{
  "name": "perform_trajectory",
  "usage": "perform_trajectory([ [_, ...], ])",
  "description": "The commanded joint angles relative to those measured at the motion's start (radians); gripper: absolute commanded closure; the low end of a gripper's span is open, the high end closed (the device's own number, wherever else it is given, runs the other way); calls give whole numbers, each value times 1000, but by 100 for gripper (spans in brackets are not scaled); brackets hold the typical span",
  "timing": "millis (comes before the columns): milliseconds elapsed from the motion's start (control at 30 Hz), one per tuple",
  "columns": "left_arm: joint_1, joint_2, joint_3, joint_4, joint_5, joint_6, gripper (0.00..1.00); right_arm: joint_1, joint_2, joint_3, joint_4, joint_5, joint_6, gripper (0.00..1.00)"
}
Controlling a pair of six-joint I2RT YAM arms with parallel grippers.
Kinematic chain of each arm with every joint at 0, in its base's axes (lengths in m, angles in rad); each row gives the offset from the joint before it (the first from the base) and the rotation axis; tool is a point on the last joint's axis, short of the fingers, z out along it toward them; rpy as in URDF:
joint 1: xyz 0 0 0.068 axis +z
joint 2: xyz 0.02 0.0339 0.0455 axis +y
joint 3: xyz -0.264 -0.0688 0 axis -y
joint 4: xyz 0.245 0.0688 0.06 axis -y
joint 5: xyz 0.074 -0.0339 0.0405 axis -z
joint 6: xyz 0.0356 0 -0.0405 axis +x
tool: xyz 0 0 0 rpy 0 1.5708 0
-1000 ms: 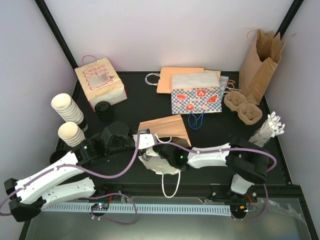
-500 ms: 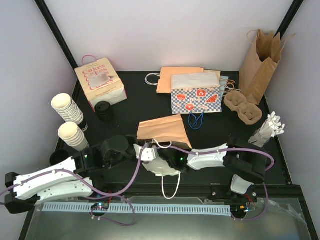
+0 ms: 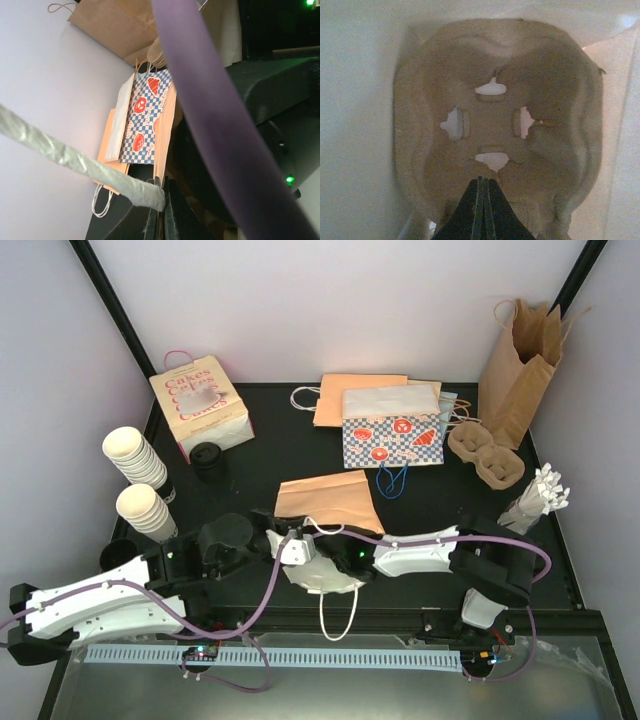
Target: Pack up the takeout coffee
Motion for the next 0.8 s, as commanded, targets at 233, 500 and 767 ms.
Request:
perform_trajectory([
  [233,-13,-50,29,91,170,-51,98,-49,72,97,-93,-47,36,99],
  [500,-12,-27,14,80,144,-67,98,-42,0,54,-27,-40,33,99],
  [767,-10,-5,11,69,63,-87,98,-9,-123,69,-166,-32,74,99],
])
